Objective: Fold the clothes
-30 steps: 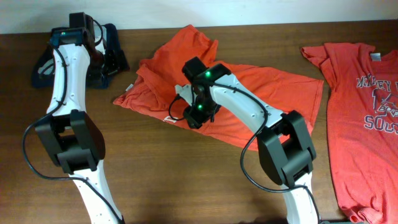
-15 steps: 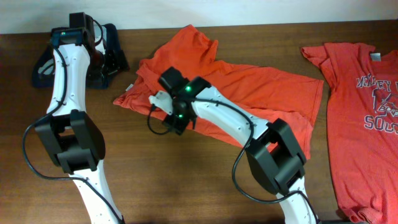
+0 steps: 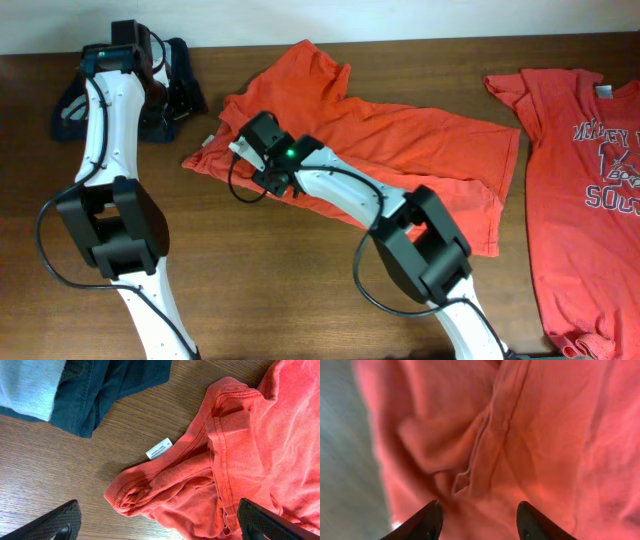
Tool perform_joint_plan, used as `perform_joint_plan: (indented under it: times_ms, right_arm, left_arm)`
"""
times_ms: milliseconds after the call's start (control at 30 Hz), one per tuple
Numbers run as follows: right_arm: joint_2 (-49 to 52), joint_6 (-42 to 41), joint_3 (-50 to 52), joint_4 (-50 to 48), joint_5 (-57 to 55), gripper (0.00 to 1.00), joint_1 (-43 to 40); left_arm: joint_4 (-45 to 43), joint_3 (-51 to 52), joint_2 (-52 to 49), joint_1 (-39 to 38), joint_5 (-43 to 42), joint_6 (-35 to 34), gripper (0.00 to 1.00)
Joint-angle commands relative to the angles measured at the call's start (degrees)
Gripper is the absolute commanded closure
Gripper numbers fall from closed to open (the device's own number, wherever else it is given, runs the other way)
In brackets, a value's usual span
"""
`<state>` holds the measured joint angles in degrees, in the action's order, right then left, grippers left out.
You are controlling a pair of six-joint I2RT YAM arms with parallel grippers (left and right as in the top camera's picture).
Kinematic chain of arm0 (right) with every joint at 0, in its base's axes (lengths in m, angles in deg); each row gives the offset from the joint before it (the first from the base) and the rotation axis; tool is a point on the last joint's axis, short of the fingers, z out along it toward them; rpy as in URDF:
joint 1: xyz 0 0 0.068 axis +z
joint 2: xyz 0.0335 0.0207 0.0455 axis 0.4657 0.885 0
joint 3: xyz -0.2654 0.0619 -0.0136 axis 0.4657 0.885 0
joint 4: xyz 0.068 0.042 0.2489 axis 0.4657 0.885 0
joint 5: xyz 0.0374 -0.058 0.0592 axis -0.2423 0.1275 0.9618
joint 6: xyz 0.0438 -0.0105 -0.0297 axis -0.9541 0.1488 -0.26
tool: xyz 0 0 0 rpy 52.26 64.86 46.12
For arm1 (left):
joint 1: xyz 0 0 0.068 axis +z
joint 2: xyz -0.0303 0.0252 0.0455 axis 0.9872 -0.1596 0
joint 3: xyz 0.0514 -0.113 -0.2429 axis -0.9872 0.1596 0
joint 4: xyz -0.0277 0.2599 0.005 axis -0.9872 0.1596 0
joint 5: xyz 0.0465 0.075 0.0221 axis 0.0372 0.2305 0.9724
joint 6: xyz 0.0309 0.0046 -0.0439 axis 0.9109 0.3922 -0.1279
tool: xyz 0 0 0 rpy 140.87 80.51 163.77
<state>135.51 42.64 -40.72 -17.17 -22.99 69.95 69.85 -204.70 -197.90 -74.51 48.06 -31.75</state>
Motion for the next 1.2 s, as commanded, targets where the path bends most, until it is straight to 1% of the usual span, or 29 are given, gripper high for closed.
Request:
perform_joint_plan:
  times_ms: [0,433,767,900,1067,1167]
  right_arm:
    - [2.7,0.3,-0.7,-1.5,-3.7,0.46,-1.2]
    - [2.5,-0.5,-0.9,-1.4,-3.4,0.46,-1.7]
    - [-1.6,-1.4,-1.0,-1.1,-3.4,0.47,-1.7]
    - [-1.7,-1.7,-1.1,0.8,-3.4,0.47,-1.7]
    - [-6.3,-11.8,-3.0,4.2,-3.1,0.47,-2.5]
    - [-11.0,-13.7,-3.9,6.4,-1.1,0.46,-4.0]
  left_arm:
    - [0.0,-0.7,1.9,-0.2,0.2,0.3,0.01]
    - [0.0,-0.7,1.9,-0.2,0.2,0.3,0.01]
    - [0.0,-0.7,1.9,-0.2,0.2,0.3,0.01]
    - [0.0,-0.7,1.9,-0.2,0.2,0.3,0.01]
    - [0.0,-0.7,1.9,-0.2,0.2,0.3,0.01]
    - [0.0,-0.7,1.9,-0.2,0.2,0.3,0.01]
